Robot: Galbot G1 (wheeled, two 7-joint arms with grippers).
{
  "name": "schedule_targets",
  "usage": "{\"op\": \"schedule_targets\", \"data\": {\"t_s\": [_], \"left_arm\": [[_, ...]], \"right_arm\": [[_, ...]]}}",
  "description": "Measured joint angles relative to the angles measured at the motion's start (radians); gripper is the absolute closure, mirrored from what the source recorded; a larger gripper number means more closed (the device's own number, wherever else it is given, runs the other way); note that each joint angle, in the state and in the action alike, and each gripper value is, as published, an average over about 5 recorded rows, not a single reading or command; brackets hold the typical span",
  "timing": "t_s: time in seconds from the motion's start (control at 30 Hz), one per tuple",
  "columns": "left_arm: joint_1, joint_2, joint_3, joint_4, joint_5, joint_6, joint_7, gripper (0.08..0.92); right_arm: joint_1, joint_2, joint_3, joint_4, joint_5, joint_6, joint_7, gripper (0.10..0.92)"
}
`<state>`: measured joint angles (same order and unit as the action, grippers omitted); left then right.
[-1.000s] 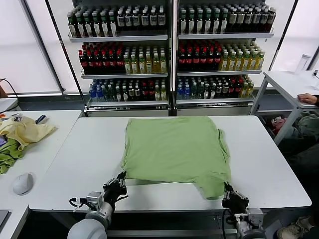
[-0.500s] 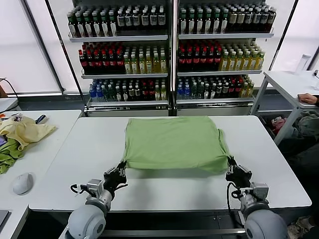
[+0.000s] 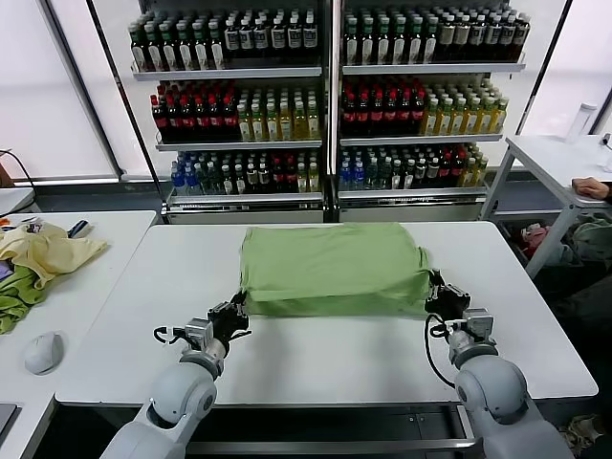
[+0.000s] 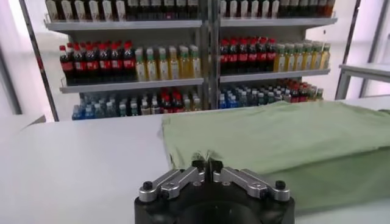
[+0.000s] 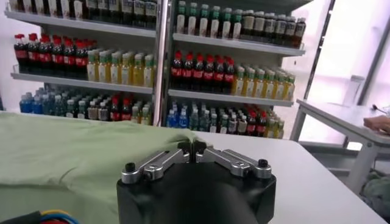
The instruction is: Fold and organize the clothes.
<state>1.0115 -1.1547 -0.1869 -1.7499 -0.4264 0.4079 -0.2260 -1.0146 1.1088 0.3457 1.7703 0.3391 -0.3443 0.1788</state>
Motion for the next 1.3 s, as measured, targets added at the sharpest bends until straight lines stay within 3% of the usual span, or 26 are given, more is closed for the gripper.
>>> {"op": "schedule_targets", "data": {"t_s": [0.1,0.23,0.97,1.13,1.3], "left_arm": [[-0.024,-0.005,0.012,0.034,0.017,0.001,0.001,0.887],[-0.043,-0.014,0.02,0.071,0.037,0.006,0.0,0.844],[0.012,-0.002,-0.006,0.037,0.05,0.034,-0.025,0.222],[-0.003,-0.008,0.004,0.055,0.03,0.046,-0.026,0.181],[-0.028,-0.004,0.014,0.08,0.006,0.049,-0.026,0.268]], "right_arm": [[0.025,0.007,-0.019,-0.031,-0.017,-0.001,-0.005,0.901],[0.042,0.013,-0.036,-0.057,-0.041,-0.005,-0.015,0.83],[-0.01,0.003,0.037,-0.071,-0.011,-0.05,0.003,0.226],[0.012,0.011,0.03,-0.103,0.03,-0.094,0.014,0.207],[0.032,0.011,0.018,-0.131,0.075,-0.128,0.023,0.306]]}}
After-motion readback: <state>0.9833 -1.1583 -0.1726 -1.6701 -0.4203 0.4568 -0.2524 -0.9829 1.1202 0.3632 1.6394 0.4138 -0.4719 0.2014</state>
